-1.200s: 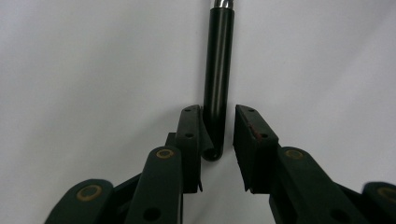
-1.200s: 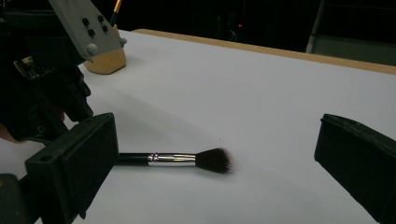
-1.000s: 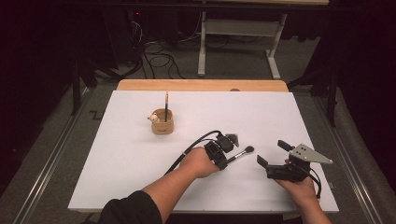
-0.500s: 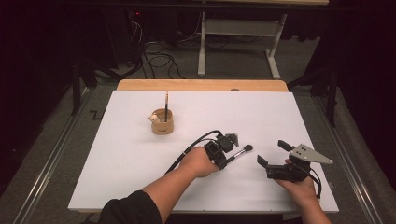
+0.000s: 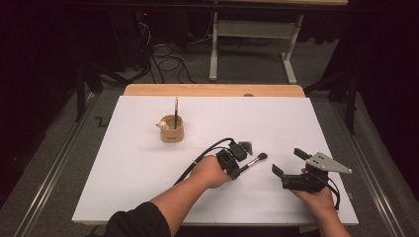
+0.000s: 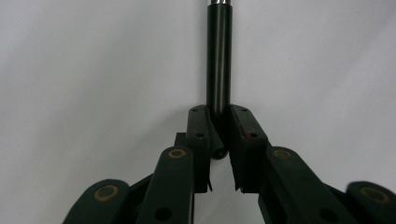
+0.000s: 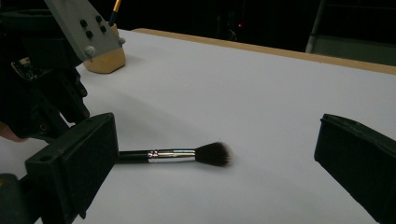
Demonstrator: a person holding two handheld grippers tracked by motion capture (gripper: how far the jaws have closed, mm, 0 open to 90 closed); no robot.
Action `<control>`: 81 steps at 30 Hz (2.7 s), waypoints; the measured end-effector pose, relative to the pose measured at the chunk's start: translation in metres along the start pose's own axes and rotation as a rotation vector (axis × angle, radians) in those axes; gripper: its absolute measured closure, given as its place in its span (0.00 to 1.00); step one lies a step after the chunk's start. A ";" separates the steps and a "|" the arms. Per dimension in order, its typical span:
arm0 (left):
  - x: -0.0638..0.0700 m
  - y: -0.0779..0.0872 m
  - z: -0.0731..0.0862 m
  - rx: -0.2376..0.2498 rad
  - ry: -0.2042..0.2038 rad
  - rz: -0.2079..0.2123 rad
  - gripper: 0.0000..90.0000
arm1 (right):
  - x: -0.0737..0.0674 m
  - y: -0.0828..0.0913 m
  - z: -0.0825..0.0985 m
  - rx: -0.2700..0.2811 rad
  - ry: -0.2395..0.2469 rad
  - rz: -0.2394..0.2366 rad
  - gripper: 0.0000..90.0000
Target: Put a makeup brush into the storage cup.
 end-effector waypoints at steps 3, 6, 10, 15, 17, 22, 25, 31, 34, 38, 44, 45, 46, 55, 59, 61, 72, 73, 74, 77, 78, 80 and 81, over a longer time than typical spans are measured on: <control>0.000 0.000 0.000 0.005 -0.003 -0.005 0.88 | 0.000 0.000 0.000 0.000 0.003 0.002 0.01; 0.001 0.002 0.000 0.015 -0.002 -0.003 0.88 | 0.000 0.000 0.000 0.000 -0.001 0.001 0.01; 0.000 0.005 0.000 0.027 0.003 0.005 0.88 | 0.001 0.000 0.000 0.003 0.001 0.003 0.01; -0.003 0.010 0.004 0.030 0.004 -0.001 0.88 | 0.001 0.000 0.000 0.000 0.004 0.005 0.01; -0.004 0.012 0.005 0.035 0.006 0.003 0.88 | 0.001 0.000 0.000 0.000 0.003 0.004 0.01; -0.007 0.012 0.012 0.034 0.015 -0.002 0.88 | 0.001 -0.001 0.000 -0.001 0.004 0.004 0.01; -0.010 0.013 0.017 0.043 0.028 0.003 0.88 | 0.000 0.000 0.000 -0.001 0.003 0.004 0.01; -0.023 0.018 0.036 0.046 0.065 -0.007 0.88 | 0.000 -0.001 0.001 -0.005 0.005 0.001 0.01; -0.031 0.020 0.048 0.041 0.090 -0.013 0.88 | 0.000 -0.002 0.001 -0.006 0.004 0.003 0.01; -0.045 0.024 0.068 0.033 0.118 -0.024 0.88 | 0.000 -0.001 0.001 -0.004 0.004 0.002 0.01; -0.062 0.030 0.094 0.033 0.172 -0.024 0.88 | 0.000 -0.002 0.001 -0.008 0.003 0.005 0.01; -0.066 0.031 0.099 0.030 0.177 -0.025 0.88 | 0.000 -0.002 0.001 -0.011 -0.001 0.005 0.01; -0.067 0.031 0.102 0.033 0.185 -0.024 0.88 | 0.000 -0.002 0.001 -0.011 -0.001 0.004 0.01; -0.088 0.033 0.140 0.032 0.247 -0.024 0.88 | 0.001 -0.002 0.002 -0.013 -0.003 0.008 0.01; -0.096 0.035 0.154 0.036 0.269 -0.022 0.88 | 0.001 -0.002 0.002 -0.014 -0.004 0.009 0.01; -0.098 0.036 0.160 0.037 0.280 -0.022 0.88 | 0.001 -0.002 0.002 -0.014 -0.005 0.009 0.01; -0.104 0.046 0.175 0.164 0.294 -0.025 0.88 | 0.001 -0.003 0.002 -0.016 -0.009 0.008 0.01; -0.105 0.047 0.175 0.180 0.295 -0.030 0.88 | 0.001 -0.003 0.003 -0.018 -0.015 0.008 0.01; -0.105 0.047 0.176 0.196 0.296 -0.031 0.88 | 0.001 -0.003 0.003 -0.017 -0.013 0.008 0.01; -0.107 0.046 0.179 0.255 0.322 -0.029 0.88 | 0.001 -0.003 0.003 -0.016 -0.010 0.008 0.01; -0.107 0.046 0.180 0.275 0.329 -0.025 0.88 | 0.001 -0.003 0.003 -0.016 -0.011 0.007 0.01; -0.106 0.046 0.182 0.321 0.336 -0.018 0.88 | 0.001 -0.003 0.003 -0.017 -0.010 0.007 0.01; -0.106 0.045 0.183 0.339 0.340 -0.020 0.88 | 0.001 -0.003 0.003 -0.017 -0.012 0.009 0.01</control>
Point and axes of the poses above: each handheld gripper's, and its own axes: y roughly backward along the jaws, z roughly out of its underside, x roughly to its right, the point moved 5 cm from there along -y, roughly forward along the jaws, and after that the axes turned 9 degrees about -x, right-handed, at the moved point
